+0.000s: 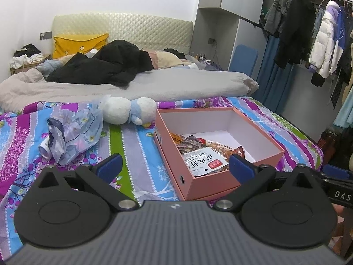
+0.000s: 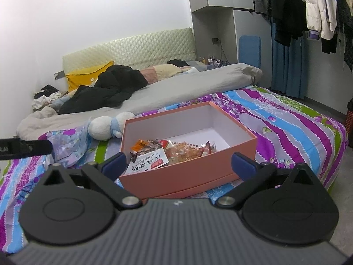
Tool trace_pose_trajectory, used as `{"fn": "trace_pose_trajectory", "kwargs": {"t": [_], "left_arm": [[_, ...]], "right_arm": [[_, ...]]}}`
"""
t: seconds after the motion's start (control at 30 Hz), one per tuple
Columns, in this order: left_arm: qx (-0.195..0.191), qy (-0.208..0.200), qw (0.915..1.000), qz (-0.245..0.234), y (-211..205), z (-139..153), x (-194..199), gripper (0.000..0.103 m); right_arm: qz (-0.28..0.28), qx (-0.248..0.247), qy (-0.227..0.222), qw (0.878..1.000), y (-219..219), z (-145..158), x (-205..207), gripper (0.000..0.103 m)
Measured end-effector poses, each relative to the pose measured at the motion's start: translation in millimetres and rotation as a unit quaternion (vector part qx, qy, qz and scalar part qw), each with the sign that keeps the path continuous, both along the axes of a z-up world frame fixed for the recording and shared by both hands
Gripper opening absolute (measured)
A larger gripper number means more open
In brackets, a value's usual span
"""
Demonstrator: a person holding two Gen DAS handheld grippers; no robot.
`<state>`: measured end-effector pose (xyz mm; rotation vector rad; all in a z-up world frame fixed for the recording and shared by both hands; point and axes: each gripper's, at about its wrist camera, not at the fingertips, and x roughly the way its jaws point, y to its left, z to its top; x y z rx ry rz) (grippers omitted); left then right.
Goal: Organize snacks
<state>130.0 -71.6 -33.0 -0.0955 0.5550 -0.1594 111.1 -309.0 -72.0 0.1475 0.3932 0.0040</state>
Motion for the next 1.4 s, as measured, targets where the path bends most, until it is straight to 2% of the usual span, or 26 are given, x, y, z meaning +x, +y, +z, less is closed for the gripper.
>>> {"fn": "trace_pose_trajectory", "kwargs": {"t": [1.4], "left_arm": [[0.000, -0.002, 1.0000, -0.005, -1.1, 4.3, -2.3, 0.103]], "right_arm": [[-0.004, -0.001, -0.006, 1.000, 2.1, 3.2, -0.9, 0.103]]}}
